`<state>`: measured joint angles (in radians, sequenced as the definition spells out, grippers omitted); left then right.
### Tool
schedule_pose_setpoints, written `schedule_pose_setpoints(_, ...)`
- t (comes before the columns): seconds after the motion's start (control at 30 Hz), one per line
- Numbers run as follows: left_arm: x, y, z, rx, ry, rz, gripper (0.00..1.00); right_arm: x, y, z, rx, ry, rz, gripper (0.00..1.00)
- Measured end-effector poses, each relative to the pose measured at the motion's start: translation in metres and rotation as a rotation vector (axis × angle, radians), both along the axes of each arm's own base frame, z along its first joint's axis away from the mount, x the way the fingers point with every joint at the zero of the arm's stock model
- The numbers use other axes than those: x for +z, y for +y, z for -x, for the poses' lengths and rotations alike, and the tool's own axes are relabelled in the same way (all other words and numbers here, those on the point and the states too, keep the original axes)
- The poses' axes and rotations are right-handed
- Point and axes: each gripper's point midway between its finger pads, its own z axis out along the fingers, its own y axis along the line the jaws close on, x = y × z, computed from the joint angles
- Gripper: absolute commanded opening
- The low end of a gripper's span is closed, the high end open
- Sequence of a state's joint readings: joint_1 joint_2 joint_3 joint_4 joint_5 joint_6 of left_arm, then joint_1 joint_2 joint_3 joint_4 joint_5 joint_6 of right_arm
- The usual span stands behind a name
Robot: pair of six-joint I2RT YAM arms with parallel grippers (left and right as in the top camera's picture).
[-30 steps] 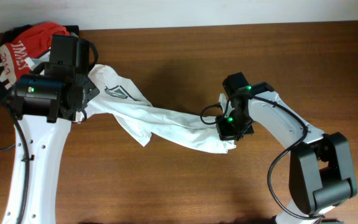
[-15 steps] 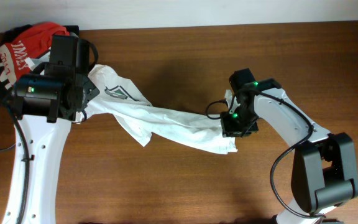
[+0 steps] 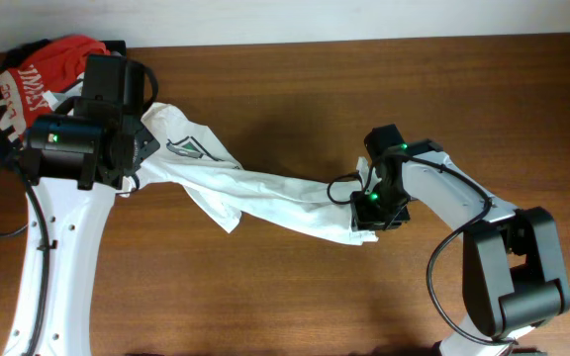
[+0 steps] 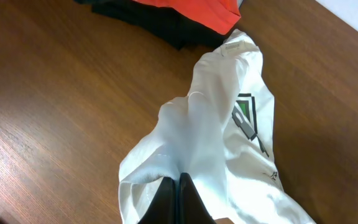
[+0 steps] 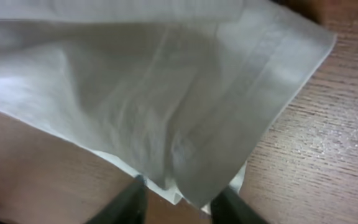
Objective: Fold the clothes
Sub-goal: 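Grasp the shirt's lower corner with the right gripper, then lift and stretch the shirt between both grippers, lay it flat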
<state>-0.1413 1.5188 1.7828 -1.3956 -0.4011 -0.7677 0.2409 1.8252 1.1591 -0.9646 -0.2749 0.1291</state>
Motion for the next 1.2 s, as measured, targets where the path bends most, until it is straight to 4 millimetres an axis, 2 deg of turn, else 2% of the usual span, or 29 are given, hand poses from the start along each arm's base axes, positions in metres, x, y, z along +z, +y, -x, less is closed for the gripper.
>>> schedule_pose_setpoints(0.07,0.0,0.0,0.0,0.0,0.0,0.0,0.0,0.0,0.001,-0.004,-0.001,-0.017,-0.005,0.31)
schedule_pose_setpoints(0.1,0.0,0.0,0.0,0.0,0.0,0.0,0.0,0.0,0.002,-0.007,-0.001,-0.027,-0.007,0.26)
schedule_pose_setpoints(0.17,0.0,0.0,0.0,0.0,0.001,0.0,0.0,0.0,0.003,-0.011,-0.001,-0.045,-0.011,0.07)
schedule_pose_setpoints(0.2,0.0,0.0,0.0,0.0,0.001,0.0,0.0,-0.001,0.003,-0.012,0.001,-0.052,-0.013,0.04)
schedule_pose_setpoints(0.4,0.0,0.0,0.0,0.0,0.001,0.0,0.0,0.0,0.003,-0.013,-0.004,-0.053,-0.014,0.04)
schedule_pose_setpoints(0.5,0.0,0.0,0.0,0.0,0.002,0.0,0.0,0.015,-0.002,-0.019,-0.023,-0.045,-0.012,0.04)
schedule_pose_setpoints(0.53,0.0,0.0,0.001,0.0,0.003,0.0,0.0,0.027,-0.004,-0.025,-0.036,-0.056,-0.016,0.04)
schedule_pose_setpoints(0.6,0.0,0.0,0.002,0.0,0.006,-0.001,0.0,0.057,-0.012,-0.037,-0.067,-0.098,-0.025,0.04)
schedule_pose_setpoints(0.67,0.009,0.0,0.002,0.0,-0.014,0.002,0.0,0.104,-0.023,-0.051,-0.108,-0.184,-0.04,0.04)
schedule_pose_setpoints(0.73,0.033,-0.001,0.007,-0.006,-0.079,0.011,0.0,0.164,-0.039,-0.062,-0.156,-0.314,-0.057,0.04)
schedule_pose_setpoints(0.83,0.071,-0.012,0.017,-0.066,-0.192,0.02,0.0,0.217,-0.053,-0.064,-0.193,-0.439,-0.069,0.04)
schedule_pose_setpoints(0.9,0.105,-0.023,0.029,-0.12,-0.29,0.032,0.0,0.267,-0.065,-0.057,-0.225,-0.551,-0.076,0.04)
schedule_pose_setpoints(1.03,0.181,-0.028,0.063,-0.184,-0.513,0.067,0.0,0.366,-0.085,-0.018,-0.281,-0.786,-0.08,0.04)
schedule_pose_setpoints(1.1,0.215,-0.023,0.079,-0.185,-0.628,0.079,0.0,0.404,-0.093,0.002,-0.306,-0.89,-0.071,0.04)
schedule_pose_setpoints(1.13,0.24,-0.018,0.091,-0.178,-0.712,0.08,0.0,0.423,-0.097,0.01,-0.317,-0.952,-0.06,0.04)
schedule_pose_setpoints(1.2,0.263,-0.011,0.105,-0.162,-0.802,0.08,0.0,0.449,-0.103,0.019,-0.334,-1.045,-0.044,0.04)
